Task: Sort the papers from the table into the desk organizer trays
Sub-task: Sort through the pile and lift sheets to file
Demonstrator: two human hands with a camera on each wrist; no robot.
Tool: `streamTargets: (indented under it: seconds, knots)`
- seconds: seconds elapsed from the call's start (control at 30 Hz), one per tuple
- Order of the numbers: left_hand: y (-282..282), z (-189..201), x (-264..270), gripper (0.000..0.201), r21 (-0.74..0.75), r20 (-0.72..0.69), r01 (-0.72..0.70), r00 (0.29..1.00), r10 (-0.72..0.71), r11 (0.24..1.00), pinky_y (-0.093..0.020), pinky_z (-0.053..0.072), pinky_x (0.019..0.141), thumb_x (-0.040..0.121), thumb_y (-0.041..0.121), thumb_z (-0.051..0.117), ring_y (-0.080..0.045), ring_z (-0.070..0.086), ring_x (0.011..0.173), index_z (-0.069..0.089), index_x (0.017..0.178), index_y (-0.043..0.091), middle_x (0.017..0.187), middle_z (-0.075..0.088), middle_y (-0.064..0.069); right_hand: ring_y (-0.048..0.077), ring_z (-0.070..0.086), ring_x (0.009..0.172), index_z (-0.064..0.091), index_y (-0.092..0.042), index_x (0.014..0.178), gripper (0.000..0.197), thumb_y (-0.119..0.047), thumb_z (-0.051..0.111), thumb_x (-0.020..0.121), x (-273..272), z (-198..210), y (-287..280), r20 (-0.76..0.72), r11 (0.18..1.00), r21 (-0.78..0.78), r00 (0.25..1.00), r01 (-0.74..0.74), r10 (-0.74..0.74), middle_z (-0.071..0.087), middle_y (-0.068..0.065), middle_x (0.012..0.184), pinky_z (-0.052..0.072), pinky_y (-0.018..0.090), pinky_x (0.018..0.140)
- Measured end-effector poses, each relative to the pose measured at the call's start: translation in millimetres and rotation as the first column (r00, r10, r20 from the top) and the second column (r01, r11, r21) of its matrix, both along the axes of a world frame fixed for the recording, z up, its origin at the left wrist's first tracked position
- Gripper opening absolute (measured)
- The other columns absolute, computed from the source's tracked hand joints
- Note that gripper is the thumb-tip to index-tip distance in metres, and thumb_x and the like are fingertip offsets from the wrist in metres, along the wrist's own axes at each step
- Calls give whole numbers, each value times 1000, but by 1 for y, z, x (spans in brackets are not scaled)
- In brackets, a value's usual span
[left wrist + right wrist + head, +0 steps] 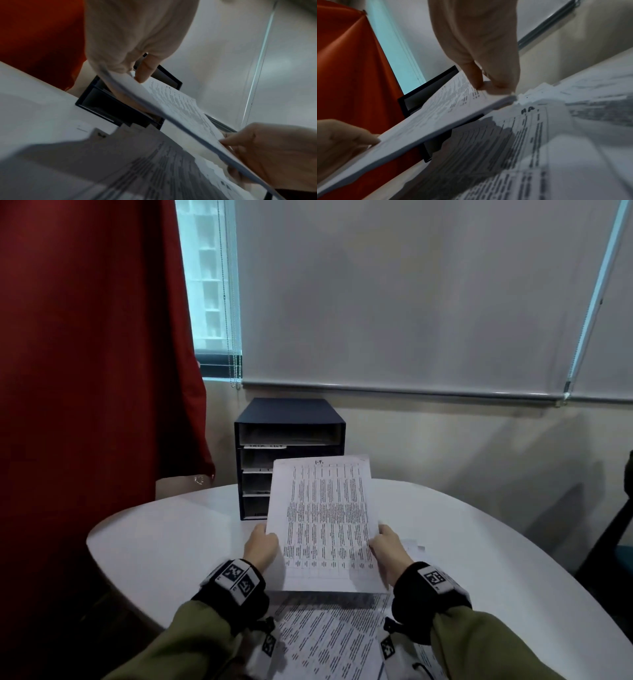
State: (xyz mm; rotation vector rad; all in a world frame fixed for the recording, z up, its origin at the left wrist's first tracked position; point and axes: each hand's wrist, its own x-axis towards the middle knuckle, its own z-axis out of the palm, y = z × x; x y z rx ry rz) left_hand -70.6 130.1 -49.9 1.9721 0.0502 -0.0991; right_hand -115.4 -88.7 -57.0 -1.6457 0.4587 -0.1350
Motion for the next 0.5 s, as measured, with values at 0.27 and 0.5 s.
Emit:
streamTargets:
  seconds: [0.27,0.5]
  knots:
    - [35,12,30,17,-38,-12,-77,997,77,996,-35,35,80,91,3,36,-28,46,90,51,98,0,100,53,-19,36,61,92,50,1,118,37,3,33,86,59,-6,9,-144,995,35,985,-92,96,60,28,120,46,40,76]
    - [41,34,50,15,-310,-162,-51,987,1,949,-33,44,66,89,0,39,-21,38,64,38,77,9,77,35,-6,21,50,66,46,-11,74,23,2,37,90,91,31,13,-156,992,93,983,-80,94,49,6,76,47,35,72]
